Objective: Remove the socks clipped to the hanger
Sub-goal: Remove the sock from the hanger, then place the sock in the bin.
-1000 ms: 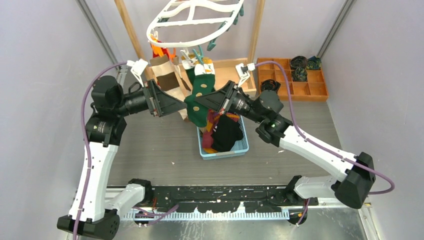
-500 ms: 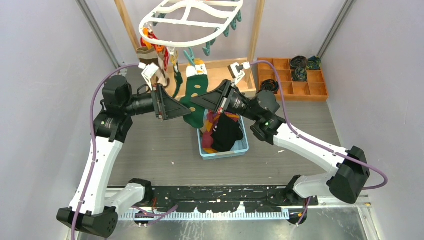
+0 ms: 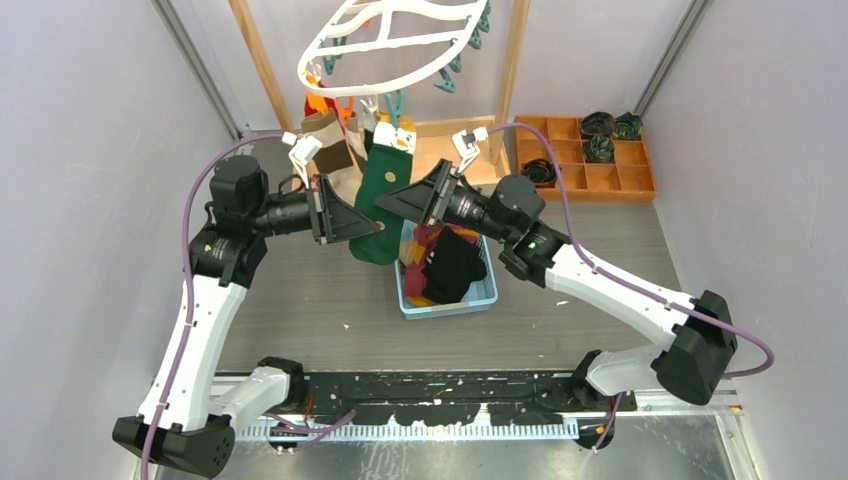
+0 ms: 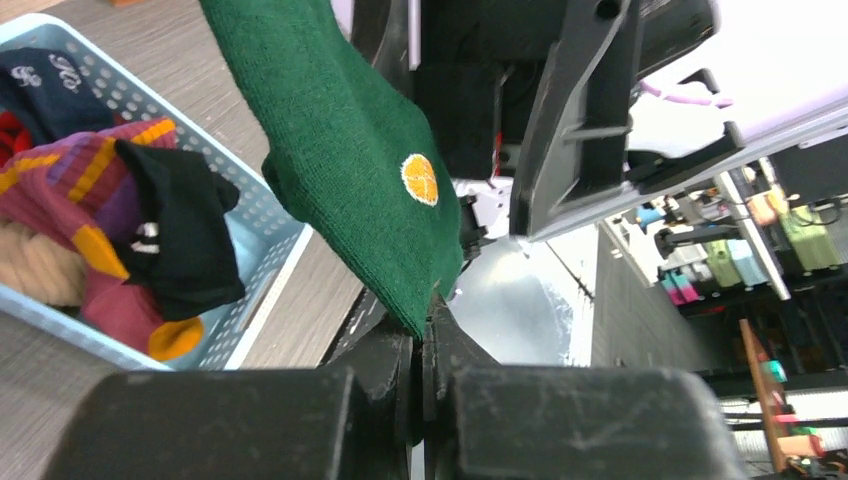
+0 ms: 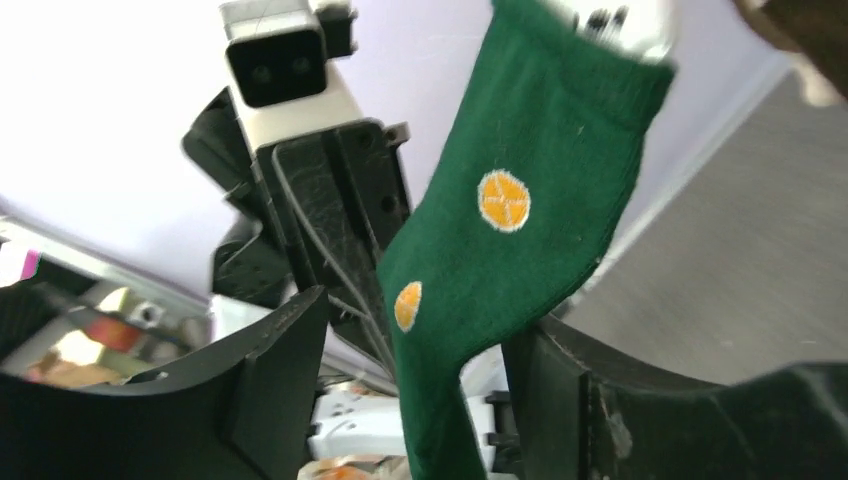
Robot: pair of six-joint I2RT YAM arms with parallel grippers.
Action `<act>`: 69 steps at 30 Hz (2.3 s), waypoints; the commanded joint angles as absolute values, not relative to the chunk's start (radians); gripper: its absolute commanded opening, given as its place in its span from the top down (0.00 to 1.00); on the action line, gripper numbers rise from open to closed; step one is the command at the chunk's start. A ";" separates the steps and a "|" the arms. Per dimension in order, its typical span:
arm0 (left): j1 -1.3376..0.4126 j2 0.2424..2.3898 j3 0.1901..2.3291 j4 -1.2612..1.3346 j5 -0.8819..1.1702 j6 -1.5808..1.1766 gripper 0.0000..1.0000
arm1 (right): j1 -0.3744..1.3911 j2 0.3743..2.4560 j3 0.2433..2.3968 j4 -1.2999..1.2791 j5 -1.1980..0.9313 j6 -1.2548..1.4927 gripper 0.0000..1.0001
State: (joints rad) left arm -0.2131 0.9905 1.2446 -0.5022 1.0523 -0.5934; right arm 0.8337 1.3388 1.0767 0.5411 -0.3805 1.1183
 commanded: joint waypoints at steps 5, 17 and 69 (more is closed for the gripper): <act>-0.254 0.952 1.242 -0.604 0.976 -0.460 1.00 | 0.830 1.245 1.351 -0.064 -0.007 0.610 0.26; -0.321 0.959 1.282 -0.659 0.933 -0.430 1.00 | 0.811 1.429 1.595 -0.034 -0.047 0.416 0.19; -0.330 0.887 1.343 -0.933 0.832 -0.032 1.00 | 0.699 1.508 1.616 0.065 -0.333 0.486 0.24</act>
